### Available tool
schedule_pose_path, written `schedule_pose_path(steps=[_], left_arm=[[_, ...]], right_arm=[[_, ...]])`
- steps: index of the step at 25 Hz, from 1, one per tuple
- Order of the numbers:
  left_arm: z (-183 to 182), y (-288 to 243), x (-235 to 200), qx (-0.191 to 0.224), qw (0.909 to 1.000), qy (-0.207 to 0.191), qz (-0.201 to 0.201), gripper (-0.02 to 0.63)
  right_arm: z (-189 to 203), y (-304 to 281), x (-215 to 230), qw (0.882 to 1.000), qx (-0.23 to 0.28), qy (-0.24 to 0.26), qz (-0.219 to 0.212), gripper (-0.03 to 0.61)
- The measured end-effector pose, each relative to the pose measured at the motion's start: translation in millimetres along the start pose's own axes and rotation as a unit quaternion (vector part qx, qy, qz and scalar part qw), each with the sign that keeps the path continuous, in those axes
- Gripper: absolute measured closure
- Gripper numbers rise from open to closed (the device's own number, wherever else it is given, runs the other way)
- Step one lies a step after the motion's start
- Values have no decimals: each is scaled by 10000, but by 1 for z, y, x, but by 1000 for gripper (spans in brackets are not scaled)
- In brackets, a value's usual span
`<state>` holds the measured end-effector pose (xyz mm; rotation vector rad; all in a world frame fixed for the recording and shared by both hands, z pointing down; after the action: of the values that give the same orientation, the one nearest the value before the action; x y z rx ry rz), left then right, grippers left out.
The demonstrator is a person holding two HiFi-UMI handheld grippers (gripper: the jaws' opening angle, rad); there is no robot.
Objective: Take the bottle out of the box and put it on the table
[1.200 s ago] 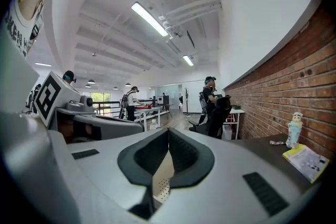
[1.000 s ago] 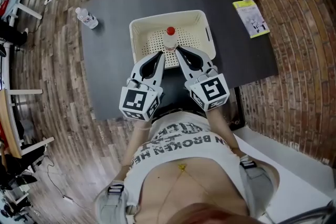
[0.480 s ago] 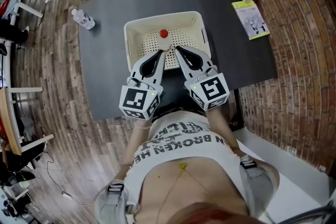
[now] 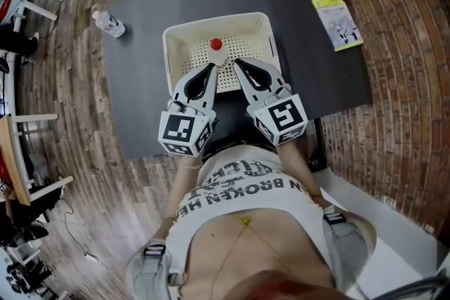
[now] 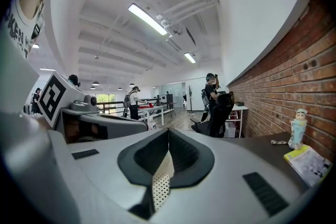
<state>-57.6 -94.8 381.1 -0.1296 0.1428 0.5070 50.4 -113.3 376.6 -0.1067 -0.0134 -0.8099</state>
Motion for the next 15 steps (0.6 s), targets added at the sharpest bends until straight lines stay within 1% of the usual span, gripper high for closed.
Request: schedule_pose_path(steps=[6,10,13,14,15], left_arm=[[6,-12,-7,-48,10000,-15,-86,607],[19,-24,-17,-177,9998,-9,-60,607],[32,-36,-28,-313,9994,-29,-142,606],[35,-39,-30,-367,9992,-52,-165,601],[38,-42,-31,-431,9989,-73,-172,581]], right_arm=[[2,-3,10,10000,-42,-40,10,569],[6,-7,19,9999,-94,-78,48,569],[11,-14,27,9998,-151,-113,81,569],[12,-15,29,9998,-157,-120,89,569],[11,-14,31,9998,-157,-127,94,569]])
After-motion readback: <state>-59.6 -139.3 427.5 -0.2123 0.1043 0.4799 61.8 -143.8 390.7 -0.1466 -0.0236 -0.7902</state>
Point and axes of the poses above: the fingertips, and each gripper's own axes: y backward along the fingers, x to its right, z out of its underside, the point moved 5 cm from there along y, backward along the fingers, and after that the axes turned 5 degrees about x, right-handed, at the moved point
